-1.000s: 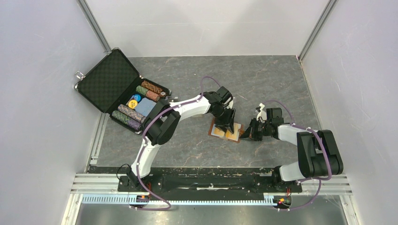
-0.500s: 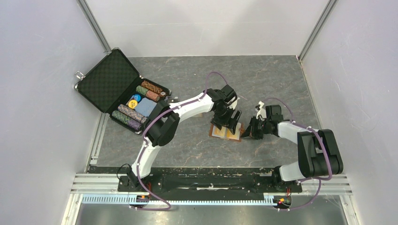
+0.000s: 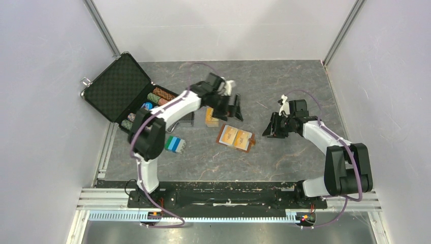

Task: Put the credit cards into the card holder
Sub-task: Insert the credit card into the card holder, then pick up the credit card from the storage box.

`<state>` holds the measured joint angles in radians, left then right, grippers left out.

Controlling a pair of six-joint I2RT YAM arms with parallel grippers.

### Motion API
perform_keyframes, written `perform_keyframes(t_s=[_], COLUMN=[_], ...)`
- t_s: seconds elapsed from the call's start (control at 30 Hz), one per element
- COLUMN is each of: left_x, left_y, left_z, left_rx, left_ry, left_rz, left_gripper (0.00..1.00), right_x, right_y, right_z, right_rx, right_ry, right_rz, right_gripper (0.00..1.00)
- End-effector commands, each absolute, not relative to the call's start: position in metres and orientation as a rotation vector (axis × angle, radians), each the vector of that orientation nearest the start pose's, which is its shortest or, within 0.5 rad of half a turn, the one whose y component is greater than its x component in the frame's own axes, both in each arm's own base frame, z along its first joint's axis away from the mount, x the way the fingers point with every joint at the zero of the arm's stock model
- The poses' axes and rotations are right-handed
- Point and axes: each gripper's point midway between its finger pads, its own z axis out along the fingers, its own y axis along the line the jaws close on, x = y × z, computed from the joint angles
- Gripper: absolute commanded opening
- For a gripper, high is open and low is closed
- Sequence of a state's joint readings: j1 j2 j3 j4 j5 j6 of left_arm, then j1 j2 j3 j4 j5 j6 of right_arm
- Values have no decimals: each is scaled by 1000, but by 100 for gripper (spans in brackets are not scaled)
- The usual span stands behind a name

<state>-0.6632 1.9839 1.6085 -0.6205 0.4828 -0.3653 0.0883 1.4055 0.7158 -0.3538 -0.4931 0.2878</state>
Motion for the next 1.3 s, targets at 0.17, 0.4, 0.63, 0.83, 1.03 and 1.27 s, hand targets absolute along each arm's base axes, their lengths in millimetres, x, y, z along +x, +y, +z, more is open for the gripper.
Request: perform_keyframes(t_s=[0.17, 0.4, 0.63, 0.83, 1.03, 1.27], left_x=[385, 394, 400, 406, 404, 398], left_y=[-243, -135, -92, -82, -99, -116], left_z=[157, 144, 130, 106, 75, 71], left_rx=[-3, -28, 37, 67, 133, 162], left_ry=[2486, 2596, 2676, 2748, 2853, 2879], left_rz=[-1112, -483, -128, -32, -145, -284], left_gripper=[100, 96, 66, 61, 41, 7], right_x=[310, 324, 331, 335, 341, 349], right_y=[149, 188, 203, 206, 210, 226], right_z=[78, 81, 78, 77, 83, 95], right_rx=[-70, -164, -182, -168, -149, -133], right_ry=[2584, 2593, 2606, 2603, 2580, 2541], right_rz=[744, 790, 807, 817, 835, 876], right_gripper=[41, 43, 42, 41, 36, 24])
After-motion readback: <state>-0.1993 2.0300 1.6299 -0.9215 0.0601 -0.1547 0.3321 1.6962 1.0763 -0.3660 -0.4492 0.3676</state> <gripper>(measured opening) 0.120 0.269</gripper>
